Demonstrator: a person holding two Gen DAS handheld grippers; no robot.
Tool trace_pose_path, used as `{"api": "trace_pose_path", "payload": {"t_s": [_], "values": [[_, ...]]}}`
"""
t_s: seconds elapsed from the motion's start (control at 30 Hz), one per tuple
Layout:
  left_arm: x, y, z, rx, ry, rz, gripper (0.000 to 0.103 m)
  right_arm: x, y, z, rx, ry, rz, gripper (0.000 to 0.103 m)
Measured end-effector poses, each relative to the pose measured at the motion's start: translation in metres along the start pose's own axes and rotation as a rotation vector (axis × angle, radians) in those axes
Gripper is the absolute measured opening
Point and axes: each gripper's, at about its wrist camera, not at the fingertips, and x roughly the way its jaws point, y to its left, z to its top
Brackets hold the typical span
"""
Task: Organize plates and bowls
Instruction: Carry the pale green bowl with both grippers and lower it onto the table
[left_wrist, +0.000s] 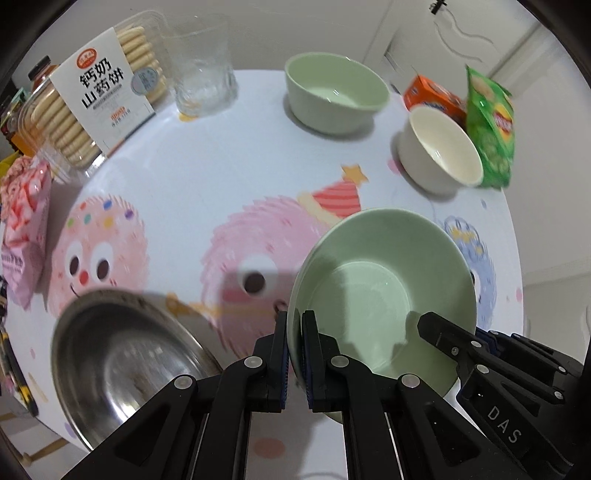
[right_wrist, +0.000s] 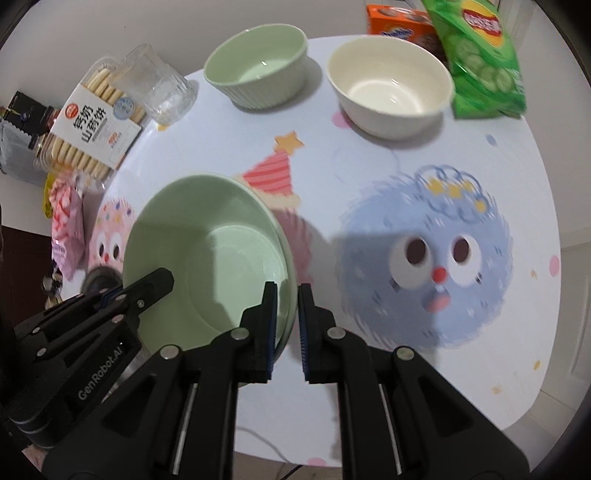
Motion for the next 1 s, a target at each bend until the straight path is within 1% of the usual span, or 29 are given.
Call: {"api": "trace_pose_path", "payload": {"t_s": [0.2,0.33,0.87,0.97,1.0], "values": [[0.014,-0.01,-0.026,0.008,0.038,-0.001,0.006,0.006,-0.016,-0.028,0.012,0.028,-0.008,0.013],[0.022,-0.015,-0.036,0.015,0.05,0.0,0.006,0.012,-0.021,-0.039,0.01,0.043,-0.013,0.013],[0.03,-0.016,-0.045,0.036,0.069,0.01,0.006,0.022,-0.025,-0.047,0.018,0.069,-0.005,0.013],[0.028,-0.016,-0.044,0.028,0.065,0.019,0.01,0.021,-0.025,-0.046,0.02,0.065,0.004,0.016],[0.026,-0.016,-0.042,0.032,0.059,0.031,0.015,0.019,-0.025,-0.045,0.02,0.059,0.011,0.019]]}}
